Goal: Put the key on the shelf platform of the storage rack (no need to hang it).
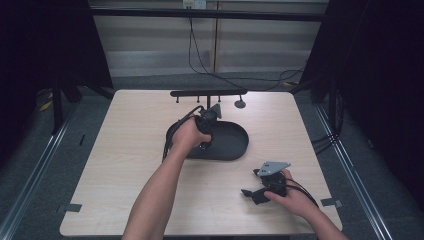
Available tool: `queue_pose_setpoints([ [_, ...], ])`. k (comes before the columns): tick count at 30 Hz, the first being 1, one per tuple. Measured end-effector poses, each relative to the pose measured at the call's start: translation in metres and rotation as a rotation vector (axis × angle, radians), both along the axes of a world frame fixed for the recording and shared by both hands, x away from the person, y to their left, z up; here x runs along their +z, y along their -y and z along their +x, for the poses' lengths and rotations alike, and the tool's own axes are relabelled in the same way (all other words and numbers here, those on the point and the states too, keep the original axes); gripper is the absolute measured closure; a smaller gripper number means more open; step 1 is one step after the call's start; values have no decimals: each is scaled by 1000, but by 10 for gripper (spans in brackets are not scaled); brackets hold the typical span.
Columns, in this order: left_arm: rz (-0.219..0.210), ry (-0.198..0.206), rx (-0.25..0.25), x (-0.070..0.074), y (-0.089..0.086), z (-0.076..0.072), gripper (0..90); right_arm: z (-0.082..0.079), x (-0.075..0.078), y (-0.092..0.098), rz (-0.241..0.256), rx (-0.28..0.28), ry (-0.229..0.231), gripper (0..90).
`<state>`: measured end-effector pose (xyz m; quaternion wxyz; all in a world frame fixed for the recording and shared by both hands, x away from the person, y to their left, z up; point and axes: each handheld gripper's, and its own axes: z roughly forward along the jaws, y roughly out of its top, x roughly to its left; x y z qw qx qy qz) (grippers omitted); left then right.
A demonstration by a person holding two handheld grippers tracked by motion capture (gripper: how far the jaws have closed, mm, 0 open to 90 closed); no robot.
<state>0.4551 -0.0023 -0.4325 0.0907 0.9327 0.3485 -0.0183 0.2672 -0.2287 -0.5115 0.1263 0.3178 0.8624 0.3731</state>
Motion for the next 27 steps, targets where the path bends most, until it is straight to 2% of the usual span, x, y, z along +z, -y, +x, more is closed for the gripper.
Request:
queue_pose_setpoints([
  [3,-2,4,-8,-2,-1,2,679,0,0,0,0,0,0,120],
  [6,-3,5,5,-5,-2,3,680,0,0,0,1,0,-2,120],
  [7,-12,-6,-10,-6,-3,4,679,0,0,0,0,0,0,120],
  [14,-1,9,23,-14,-9,6,679,0,0,0,0,0,1,120],
  [27,7,13,23,-27,-8,8,679,0,0,0,1,-1,-5,120],
])
